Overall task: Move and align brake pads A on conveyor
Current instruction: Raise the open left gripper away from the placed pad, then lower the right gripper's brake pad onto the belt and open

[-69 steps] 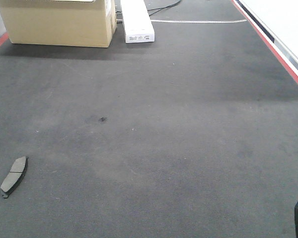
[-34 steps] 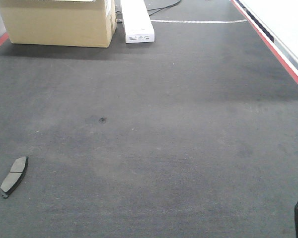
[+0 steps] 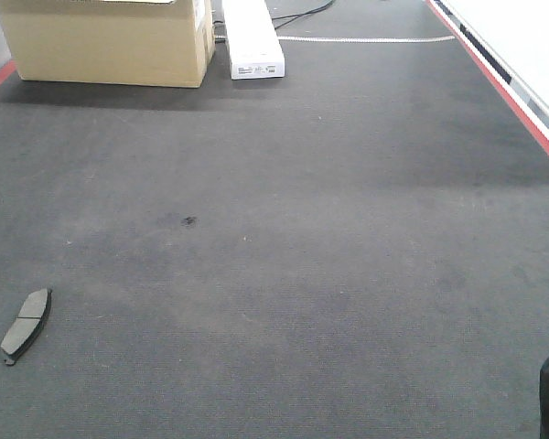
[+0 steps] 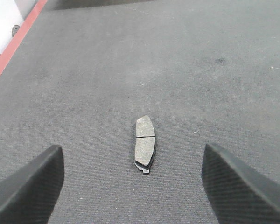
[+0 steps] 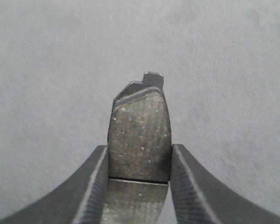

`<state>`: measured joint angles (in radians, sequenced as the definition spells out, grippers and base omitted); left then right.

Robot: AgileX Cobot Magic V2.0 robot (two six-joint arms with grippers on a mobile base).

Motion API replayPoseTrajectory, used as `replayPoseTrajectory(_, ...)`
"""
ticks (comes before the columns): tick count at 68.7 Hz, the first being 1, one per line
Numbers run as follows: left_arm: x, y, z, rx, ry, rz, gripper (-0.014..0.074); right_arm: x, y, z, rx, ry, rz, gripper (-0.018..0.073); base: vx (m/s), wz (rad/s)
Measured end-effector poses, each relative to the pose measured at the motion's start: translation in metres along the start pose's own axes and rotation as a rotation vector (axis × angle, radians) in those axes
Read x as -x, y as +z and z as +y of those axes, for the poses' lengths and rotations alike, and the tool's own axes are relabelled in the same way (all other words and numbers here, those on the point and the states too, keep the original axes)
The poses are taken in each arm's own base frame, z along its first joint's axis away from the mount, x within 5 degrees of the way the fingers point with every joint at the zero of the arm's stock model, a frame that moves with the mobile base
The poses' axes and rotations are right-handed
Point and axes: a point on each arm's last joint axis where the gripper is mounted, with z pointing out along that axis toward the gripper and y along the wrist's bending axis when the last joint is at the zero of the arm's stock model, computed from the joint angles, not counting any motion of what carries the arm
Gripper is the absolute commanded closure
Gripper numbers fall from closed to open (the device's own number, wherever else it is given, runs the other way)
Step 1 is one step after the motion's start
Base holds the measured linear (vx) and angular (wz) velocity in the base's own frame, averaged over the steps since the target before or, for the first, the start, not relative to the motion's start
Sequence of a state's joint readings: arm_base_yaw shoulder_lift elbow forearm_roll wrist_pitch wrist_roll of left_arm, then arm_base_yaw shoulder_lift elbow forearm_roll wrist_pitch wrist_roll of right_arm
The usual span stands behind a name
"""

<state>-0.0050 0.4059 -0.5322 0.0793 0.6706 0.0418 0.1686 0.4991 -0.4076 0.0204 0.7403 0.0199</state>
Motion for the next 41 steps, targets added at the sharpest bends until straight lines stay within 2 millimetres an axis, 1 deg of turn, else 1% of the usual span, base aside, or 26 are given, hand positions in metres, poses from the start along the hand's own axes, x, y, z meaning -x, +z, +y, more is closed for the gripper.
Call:
replayPoseTrajectory(11, 0.0, 0.0, 0.0, 0.0, 0.0, 0.0, 0.001, 0.005, 0.0, 0.0, 0.001, 0.073, -0.048, 0.0566, 0.0, 0.0)
replayPoseTrajectory(19, 0.0, 0.0, 0.0, 0.0, 0.0, 0.0, 0.001, 0.011, 0.003, -0.001, -0.016, 0.09, -0.028, 0.0566, 0.0, 0.0)
replayPoseTrajectory(26, 0.0, 0.0, 0.0, 0.0, 0.0, 0.0, 0.001, 0.03, 0.003, -0.003, -0.049, 0.066, -0.012, 0.0566, 0.0, 0.0)
replayPoseTrajectory(33, 0.0, 0.0, 0.0, 0.0, 0.0, 0.0, 0.001, 0.059, 0.002, -0.006, -0.087, 0.05, -0.004, 0.0566, 0.0, 0.0)
replayPoseTrajectory(38, 0.0, 0.0, 0.0, 0.0, 0.0, 0.0, 0.001, 0.08, 0.008, -0.008, -0.124, 0.031, 0.04, 0.0564, 0.0, 0.0)
replayPoseTrajectory(41, 0.0, 0.0, 0.0, 0.0, 0.0, 0.0, 0.001, 0.089, 0.013, -0.01, -0.144, 0.013, 0.07, 0.0564, 0.0, 0.0)
